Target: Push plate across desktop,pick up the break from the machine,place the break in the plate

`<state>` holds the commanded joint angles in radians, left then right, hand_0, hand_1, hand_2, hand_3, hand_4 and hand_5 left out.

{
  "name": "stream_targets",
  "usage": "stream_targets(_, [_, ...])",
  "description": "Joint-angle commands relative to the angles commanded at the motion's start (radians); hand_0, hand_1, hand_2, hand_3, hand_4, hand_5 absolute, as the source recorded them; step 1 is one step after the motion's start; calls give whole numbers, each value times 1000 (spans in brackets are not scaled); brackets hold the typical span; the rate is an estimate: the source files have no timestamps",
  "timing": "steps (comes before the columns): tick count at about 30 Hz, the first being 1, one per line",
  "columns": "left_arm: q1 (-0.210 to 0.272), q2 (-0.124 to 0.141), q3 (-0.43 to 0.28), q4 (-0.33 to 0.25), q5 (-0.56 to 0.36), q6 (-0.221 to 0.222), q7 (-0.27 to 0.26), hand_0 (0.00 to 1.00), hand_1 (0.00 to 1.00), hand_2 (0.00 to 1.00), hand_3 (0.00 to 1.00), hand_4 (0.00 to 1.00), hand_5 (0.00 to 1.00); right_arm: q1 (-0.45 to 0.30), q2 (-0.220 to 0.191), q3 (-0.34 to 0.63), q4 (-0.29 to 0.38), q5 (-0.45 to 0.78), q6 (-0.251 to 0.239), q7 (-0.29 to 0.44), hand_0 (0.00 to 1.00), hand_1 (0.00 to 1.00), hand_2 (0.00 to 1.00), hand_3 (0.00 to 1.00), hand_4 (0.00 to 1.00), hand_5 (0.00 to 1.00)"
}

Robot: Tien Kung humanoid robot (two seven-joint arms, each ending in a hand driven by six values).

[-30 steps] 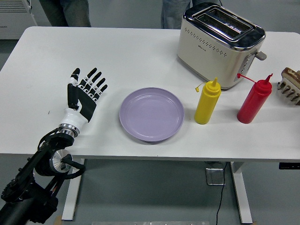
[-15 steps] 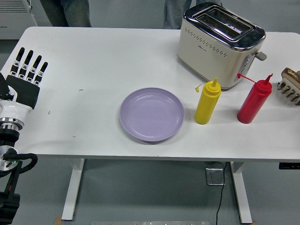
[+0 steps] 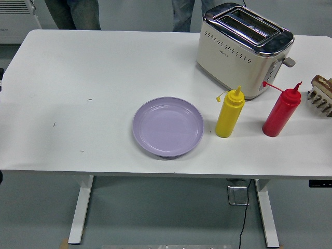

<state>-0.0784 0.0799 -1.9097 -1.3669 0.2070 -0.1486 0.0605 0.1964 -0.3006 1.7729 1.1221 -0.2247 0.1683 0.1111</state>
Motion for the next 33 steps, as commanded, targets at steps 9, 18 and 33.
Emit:
stream_targets(9, [-1,-6,5,30,6,-2,-1,842,842,881,837,682,998,-2,2,0,0,0,0,0,811,792,792,796,429,426])
stream_targets(18, [-3,-9,28,41,10,0,-3,839,842,882,836,674,998,-3,3,-1,0,1,0,0,811,792,792,796,429,425])
stream_targets(33, [-9,-11,37,46,8,0,-6,837,840,880,835,665,998,0,3,3,1,1,1,1,811,792,791,795,428,425])
